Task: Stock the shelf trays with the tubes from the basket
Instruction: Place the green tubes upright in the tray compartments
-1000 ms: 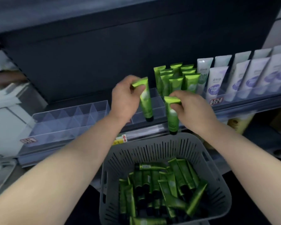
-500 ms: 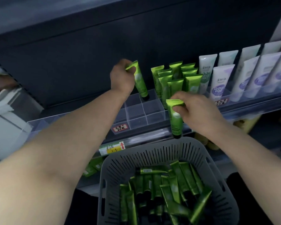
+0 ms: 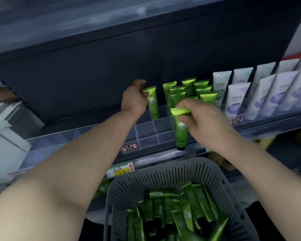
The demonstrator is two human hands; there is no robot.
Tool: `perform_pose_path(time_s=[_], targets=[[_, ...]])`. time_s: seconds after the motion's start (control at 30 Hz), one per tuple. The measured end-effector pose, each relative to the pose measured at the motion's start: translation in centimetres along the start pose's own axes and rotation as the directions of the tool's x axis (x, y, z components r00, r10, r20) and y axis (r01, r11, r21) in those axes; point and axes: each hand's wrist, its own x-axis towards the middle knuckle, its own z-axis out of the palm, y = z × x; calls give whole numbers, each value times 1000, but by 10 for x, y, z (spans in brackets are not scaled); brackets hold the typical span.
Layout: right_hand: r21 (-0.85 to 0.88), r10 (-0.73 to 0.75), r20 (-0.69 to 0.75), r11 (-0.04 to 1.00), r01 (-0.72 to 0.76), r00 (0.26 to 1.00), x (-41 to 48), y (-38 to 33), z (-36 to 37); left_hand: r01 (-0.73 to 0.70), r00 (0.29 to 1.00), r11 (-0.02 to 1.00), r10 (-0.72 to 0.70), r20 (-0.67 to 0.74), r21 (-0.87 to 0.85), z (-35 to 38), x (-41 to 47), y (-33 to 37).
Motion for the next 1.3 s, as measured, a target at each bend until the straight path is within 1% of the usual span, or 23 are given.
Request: perform_pose_path(time_s=[0.1,0.17,0.23,0.3,0.37,0.43,0.6,0.7,0.9,1.1,1.3], targets=[[-6,-31,-43,1000,30,999,18,-14,-5,-58,998,998,58,-3,23,-14,-12,-3],[-34,-44,-67,999,42,997,33,-22,-6,-124,992,986,122,31,108,-24,-22,-5],[-64,-60,-96,997,54,994,48,-29,-6,-205,978,952,189,89,226,-33,-33,-8],[-112,-71,-102,992,60,992,63,-33,-4,-286,954,902,236,184,324,-40,-43,-10],[-164,-70,-83,985,56,994,77,-34,2,-349,928,855,258,269,384,-46,-51,-11],[-203,-49,-53,978,37,997,89,-33,10,-381,914,832,273,299,404,-50,-56,-12],[-326,5,11,945,-1,1000,112,-25,29,-400,907,837,301,295,374,-55,-60,-15],[-431,53,94,902,-7,994,119,-22,38,-404,904,844,309,296,353,-55,-61,-18],[-546,92,188,837,26,978,120,-16,52,-387,906,866,294,303,317,-52,-62,-21],[-540,64,171,841,39,983,118,-13,58,-385,906,868,290,309,314,-49,-67,-24],[-512,-130,41,848,133,991,91,-19,51,-426,886,812,284,366,400,-46,-78,-25]])
